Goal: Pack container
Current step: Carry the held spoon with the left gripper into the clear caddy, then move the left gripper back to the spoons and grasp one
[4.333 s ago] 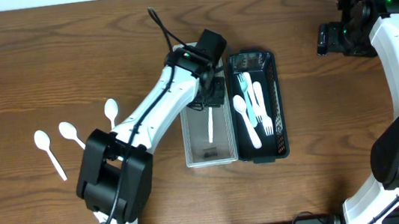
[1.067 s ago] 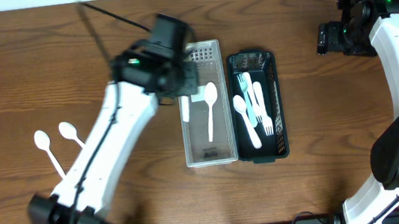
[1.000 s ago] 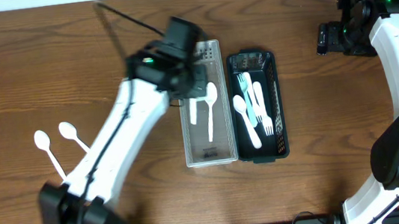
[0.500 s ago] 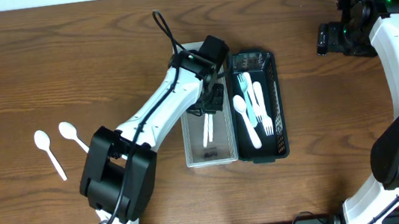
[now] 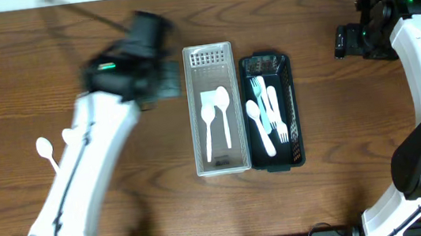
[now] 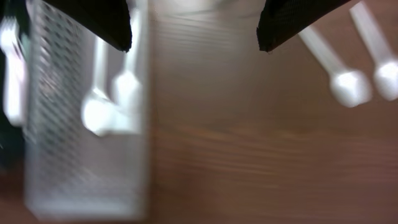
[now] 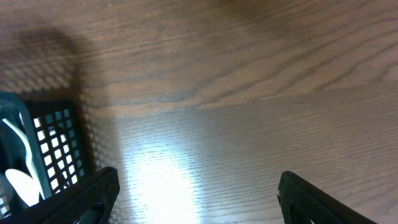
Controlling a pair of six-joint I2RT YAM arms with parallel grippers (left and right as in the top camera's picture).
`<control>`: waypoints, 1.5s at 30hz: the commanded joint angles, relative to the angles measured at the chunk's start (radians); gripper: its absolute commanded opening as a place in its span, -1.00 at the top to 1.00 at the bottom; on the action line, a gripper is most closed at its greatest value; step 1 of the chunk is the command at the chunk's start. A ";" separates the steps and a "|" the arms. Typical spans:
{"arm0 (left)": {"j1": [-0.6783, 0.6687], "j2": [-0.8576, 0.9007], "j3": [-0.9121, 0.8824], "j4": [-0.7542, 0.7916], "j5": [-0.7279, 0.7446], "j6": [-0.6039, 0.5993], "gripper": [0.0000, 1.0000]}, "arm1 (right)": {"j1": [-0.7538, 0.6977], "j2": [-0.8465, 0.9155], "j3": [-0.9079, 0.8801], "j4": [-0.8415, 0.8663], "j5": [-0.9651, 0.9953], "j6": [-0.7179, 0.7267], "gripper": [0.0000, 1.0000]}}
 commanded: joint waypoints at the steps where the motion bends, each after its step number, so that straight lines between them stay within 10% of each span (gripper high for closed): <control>1: 0.155 -0.029 0.004 -0.039 -0.035 -0.034 -0.36 | -0.010 0.008 -0.003 -0.001 0.003 -0.014 -0.72; 12: 0.558 0.014 -0.181 0.014 0.049 -0.232 -0.43 | -0.010 0.009 -0.003 0.000 0.003 -0.032 -0.72; 26: 0.591 0.067 -0.571 0.375 0.058 -0.184 -0.45 | -0.011 0.009 -0.003 -0.031 0.003 -0.048 -0.74; 45: 0.616 0.303 -0.594 0.517 0.072 -0.173 -0.53 | -0.011 0.009 -0.003 -0.050 0.004 -0.051 -0.75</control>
